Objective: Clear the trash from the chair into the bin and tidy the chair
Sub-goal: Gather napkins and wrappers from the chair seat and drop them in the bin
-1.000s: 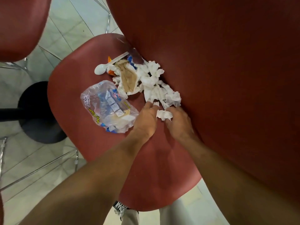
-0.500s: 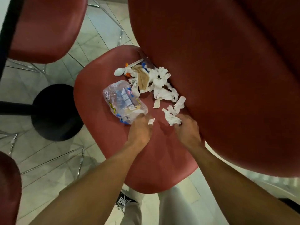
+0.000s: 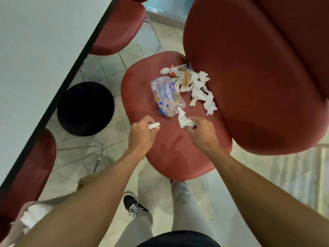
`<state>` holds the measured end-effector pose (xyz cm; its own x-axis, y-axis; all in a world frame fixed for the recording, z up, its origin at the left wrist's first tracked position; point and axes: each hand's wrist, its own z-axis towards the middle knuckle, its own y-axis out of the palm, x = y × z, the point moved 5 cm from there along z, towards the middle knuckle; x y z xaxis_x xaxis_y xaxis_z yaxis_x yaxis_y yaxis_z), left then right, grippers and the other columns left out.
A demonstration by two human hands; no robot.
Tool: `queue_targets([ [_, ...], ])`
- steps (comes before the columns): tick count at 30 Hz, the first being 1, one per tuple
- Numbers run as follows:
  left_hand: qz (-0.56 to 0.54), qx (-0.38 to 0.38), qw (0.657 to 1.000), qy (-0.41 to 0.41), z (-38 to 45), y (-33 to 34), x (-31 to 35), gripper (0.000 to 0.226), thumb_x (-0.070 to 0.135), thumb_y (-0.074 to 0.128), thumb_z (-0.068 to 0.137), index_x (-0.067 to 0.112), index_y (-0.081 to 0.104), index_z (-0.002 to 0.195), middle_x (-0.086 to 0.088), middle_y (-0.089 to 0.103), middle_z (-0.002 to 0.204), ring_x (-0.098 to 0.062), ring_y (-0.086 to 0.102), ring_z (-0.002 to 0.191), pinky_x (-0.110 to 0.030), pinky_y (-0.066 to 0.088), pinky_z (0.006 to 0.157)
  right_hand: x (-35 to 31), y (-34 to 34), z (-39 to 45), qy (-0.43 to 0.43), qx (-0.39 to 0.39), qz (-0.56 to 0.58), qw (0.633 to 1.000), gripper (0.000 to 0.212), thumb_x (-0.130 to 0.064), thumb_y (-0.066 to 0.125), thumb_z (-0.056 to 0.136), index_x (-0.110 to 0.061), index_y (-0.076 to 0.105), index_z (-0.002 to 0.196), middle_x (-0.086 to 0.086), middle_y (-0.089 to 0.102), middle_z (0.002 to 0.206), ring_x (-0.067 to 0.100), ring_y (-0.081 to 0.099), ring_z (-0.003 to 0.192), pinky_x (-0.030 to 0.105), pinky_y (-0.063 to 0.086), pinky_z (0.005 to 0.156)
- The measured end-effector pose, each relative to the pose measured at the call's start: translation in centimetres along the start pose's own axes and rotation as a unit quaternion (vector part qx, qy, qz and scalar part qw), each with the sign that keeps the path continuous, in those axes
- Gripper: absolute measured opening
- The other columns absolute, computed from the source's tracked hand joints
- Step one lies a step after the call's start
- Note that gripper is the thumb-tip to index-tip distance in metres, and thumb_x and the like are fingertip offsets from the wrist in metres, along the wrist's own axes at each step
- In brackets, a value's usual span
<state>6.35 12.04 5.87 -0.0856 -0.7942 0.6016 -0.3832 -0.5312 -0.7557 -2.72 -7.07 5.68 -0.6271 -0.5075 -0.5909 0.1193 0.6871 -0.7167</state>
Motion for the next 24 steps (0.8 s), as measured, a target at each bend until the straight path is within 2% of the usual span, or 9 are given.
queue_targets([
  [3, -0.038, 0.011, 0.999, -0.031, -2.8, -3.2, -3.3, 0.01, 0.027, 0.072, 0.081, 0.022, 0.064, 0.085, 0.003, 0.067, 0.073, -0.018, 0.062, 0.069, -0.025, 0.041, 0.061, -3.2, 2.3, -2.8, -0.036, -0.018, -0.008, 0.999, 0.013, -0.017, 0.062, 0.082, -0.014, 0.07, 0.091, 0.002, 0.07, 0.078, 0.024, 0.064, 0.071, 0.04, 0.053, 0.068],
  [6, -0.06, 0.032, 0.996, -0.064, -5.3, -5.7, -6.1, 0.009, 0.027, 0.071, 0.082, 0.02, 0.065, 0.083, 0.003, 0.065, 0.074, -0.017, 0.059, 0.07, -0.024, 0.038, 0.06, -5.8, 4.7, -5.4, -0.054, -0.05, -0.003, 0.997, 0.014, -0.017, 0.064, 0.083, -0.015, 0.072, 0.094, 0.002, 0.071, 0.081, 0.022, 0.065, 0.071, 0.04, 0.054, 0.069],
  [9, -0.08, 0.053, 0.991, -0.093, -8.4, -8.4, -9.5, 0.009, 0.026, 0.07, 0.083, 0.018, 0.066, 0.085, 0.0, 0.066, 0.077, -0.018, 0.06, 0.073, -0.03, 0.045, 0.062, -8.8, 7.9, -8.5, -0.082, -0.072, 0.004, 0.994, 0.011, -0.022, 0.066, 0.083, -0.015, 0.071, 0.089, 0.0, 0.071, 0.078, 0.02, 0.065, 0.071, 0.038, 0.053, 0.066],
  [12, -0.089, 0.082, 0.986, -0.114, -11.0, -11.1, -12.9, 0.012, 0.025, 0.072, 0.082, 0.015, 0.068, 0.088, 0.001, 0.066, 0.082, -0.018, 0.06, 0.076, -0.033, 0.049, 0.068, -11.6, 11.4, -11.2, -0.11, -0.098, -0.016, 0.989, 0.016, -0.03, 0.064, 0.084, -0.014, 0.069, 0.084, -0.001, 0.067, 0.071, 0.018, 0.06, 0.065, 0.031, 0.043, 0.057],
  [15, -0.089, 0.111, 0.98, -0.136, -13.6, -13.3, -16.6, 0.016, 0.024, 0.073, 0.082, 0.014, 0.07, 0.094, 0.001, 0.059, 0.092, -0.017, 0.057, 0.083, -0.029, 0.042, 0.072, -14.6, 14.9, -13.5, -0.129, -0.143, -0.038, 0.981, 0.015, -0.03, 0.065, 0.084, -0.019, 0.071, 0.093, -0.004, 0.068, 0.076, 0.015, 0.061, 0.068, 0.027, 0.043, 0.057],
  [18, -0.095, 0.133, 0.972, -0.168, -16.7, -15.4, -20.9, 0.018, 0.023, 0.07, 0.085, 0.017, 0.072, 0.102, -0.004, 0.06, 0.103, -0.017, 0.056, 0.091, -0.023, 0.039, 0.078, -17.5, 18.6, -16.2, -0.15, -0.179, -0.036, 0.972, 0.019, -0.028, 0.066, 0.084, -0.021, 0.072, 0.1, -0.001, 0.071, 0.082, 0.017, 0.064, 0.073, 0.031, 0.051, 0.064],
  [20, -0.092, 0.153, 0.965, -0.191, -18.7, -16.5, -23.4, 0.022, 0.018, 0.065, 0.088, 0.018, 0.07, 0.11, -0.004, 0.059, 0.11, -0.016, 0.055, 0.097, -0.018, 0.036, 0.083, -19.0, 21.2, -18.0, -0.166, -0.204, -0.037, 0.964, 0.017, -0.029, 0.065, 0.085, -0.023, 0.071, 0.099, -0.002, 0.07, 0.08, 0.016, 0.063, 0.069, 0.028, 0.046, 0.056],
  [24, -0.097, 0.192, 0.945, -0.246, -23.1, -18.5, -28.5, 0.031, 0.008, 0.055, 0.09, 0.013, 0.066, 0.118, -0.008, 0.055, 0.112, -0.015, 0.053, 0.094, -0.011, 0.032, 0.086, -21.6, 26.2, -21.6, -0.194, -0.243, -0.053, 0.949, 0.024, -0.027, 0.066, 0.086, -0.022, 0.069, 0.11, -0.002, 0.07, 0.091, 0.013, 0.064, 0.073, 0.026, 0.048, 0.058],
])
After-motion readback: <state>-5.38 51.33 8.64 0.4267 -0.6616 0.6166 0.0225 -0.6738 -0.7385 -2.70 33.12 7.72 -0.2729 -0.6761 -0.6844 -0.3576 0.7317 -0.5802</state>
